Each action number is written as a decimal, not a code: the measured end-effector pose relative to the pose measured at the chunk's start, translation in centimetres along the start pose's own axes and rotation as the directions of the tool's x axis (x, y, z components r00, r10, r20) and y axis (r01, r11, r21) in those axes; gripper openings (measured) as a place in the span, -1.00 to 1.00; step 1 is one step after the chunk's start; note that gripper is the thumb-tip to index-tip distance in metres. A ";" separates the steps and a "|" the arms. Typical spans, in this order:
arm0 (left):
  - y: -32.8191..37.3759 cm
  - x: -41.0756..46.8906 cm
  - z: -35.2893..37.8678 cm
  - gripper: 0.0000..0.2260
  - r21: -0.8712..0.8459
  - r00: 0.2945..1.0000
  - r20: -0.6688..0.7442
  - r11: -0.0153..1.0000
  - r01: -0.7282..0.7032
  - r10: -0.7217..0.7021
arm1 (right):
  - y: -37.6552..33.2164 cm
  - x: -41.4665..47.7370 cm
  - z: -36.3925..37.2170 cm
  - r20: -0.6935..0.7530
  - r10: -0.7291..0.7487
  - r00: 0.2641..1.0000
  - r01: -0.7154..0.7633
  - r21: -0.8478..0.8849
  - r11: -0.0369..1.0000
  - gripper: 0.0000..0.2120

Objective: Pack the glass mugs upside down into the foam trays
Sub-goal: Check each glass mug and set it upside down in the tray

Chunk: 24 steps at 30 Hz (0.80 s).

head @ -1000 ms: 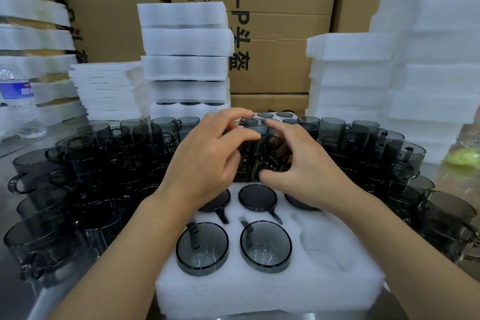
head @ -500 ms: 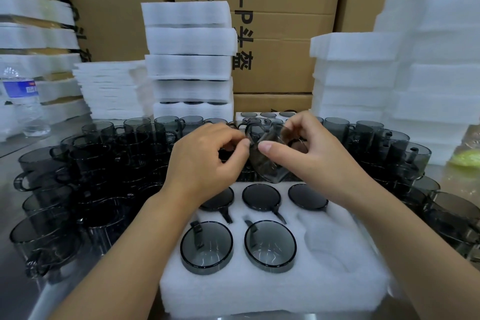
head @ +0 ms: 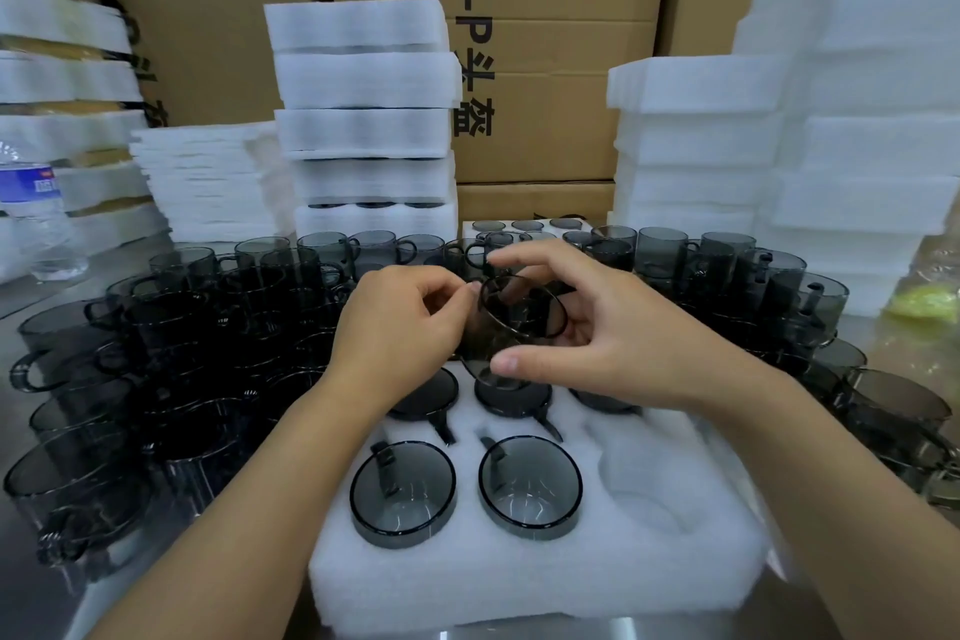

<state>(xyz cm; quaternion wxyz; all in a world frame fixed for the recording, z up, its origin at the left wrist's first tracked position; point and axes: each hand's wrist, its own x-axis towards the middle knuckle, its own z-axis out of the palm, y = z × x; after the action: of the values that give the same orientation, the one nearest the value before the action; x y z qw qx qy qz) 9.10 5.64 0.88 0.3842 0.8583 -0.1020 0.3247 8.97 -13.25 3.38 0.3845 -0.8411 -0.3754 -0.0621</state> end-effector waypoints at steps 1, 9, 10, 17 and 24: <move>0.0 0.0 0.0 -0.80 -0.017 1.000 0.018 1.000 0.011 -0.010 | 0.0 -0.1 -0.3 0.016 0.000 1.000 0.000 -0.007 1.000 -0.40; 0.0 -0.1 0.4 -0.87 -0.099 0.925 0.379 0.992 0.074 -0.031 | 0.5 -1.1 -4.5 0.300 0.104 0.948 -0.125 0.051 0.991 -0.52; -0.1 -0.1 0.4 -0.84 -0.052 0.907 0.418 0.996 0.071 -0.043 | 0.5 -1.5 -5.2 0.374 0.112 0.920 -0.151 0.076 0.986 -0.55; -0.4 -0.3 0.1 -0.45 0.163 0.743 0.663 0.986 -0.020 -0.094 | 1.4 -3.3 -7.7 0.632 0.168 0.756 -0.277 0.076 0.958 -0.45; -0.4 -0.4 0.1 -0.50 0.144 0.752 0.654 0.989 -0.017 -0.082 | 0.6 -3.0 -7.0 0.702 0.151 0.696 -0.216 0.004 0.976 -0.46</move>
<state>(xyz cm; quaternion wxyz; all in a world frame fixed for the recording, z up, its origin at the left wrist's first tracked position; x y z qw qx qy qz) 9.04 5.81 0.35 0.2678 0.9440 -0.1925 0.0015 8.50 -20.10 6.70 0.2547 -0.8178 -0.4091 0.3146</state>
